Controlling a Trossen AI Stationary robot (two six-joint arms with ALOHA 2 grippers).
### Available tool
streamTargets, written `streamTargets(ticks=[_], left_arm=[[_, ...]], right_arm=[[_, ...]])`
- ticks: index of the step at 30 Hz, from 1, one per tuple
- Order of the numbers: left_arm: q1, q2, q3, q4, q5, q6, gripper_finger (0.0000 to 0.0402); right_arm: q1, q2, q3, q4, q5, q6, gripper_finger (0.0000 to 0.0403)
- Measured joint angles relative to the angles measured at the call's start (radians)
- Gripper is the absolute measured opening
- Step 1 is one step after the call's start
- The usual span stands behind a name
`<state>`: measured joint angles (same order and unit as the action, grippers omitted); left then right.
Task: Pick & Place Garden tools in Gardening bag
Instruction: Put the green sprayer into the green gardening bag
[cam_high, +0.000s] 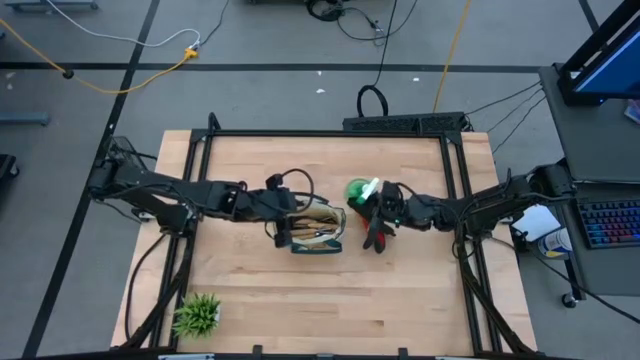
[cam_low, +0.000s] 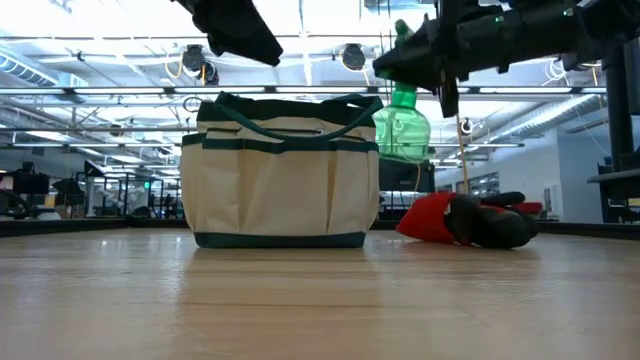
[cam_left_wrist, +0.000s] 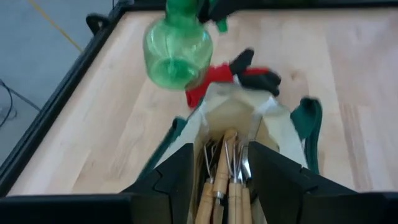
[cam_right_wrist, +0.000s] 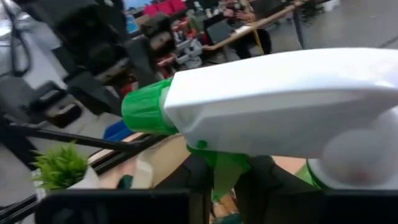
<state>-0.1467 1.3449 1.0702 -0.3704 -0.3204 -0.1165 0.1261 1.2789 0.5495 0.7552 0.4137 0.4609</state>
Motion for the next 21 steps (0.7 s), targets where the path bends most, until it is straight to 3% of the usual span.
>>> streamTargets(ticks=[10,21], left_arm=[[0.000,0.000,0.000,-0.054,-0.025,-0.032,0.0159],[0.000,0.000,-0.001,-0.056,-0.030,-0.033,0.0159]], right_arm=[[0.000,0.001,0.041,0.015,-0.096,-0.033,0.0038],[0.001,0.001,0.267,-0.290,-0.186,-0.107,0.0038]])
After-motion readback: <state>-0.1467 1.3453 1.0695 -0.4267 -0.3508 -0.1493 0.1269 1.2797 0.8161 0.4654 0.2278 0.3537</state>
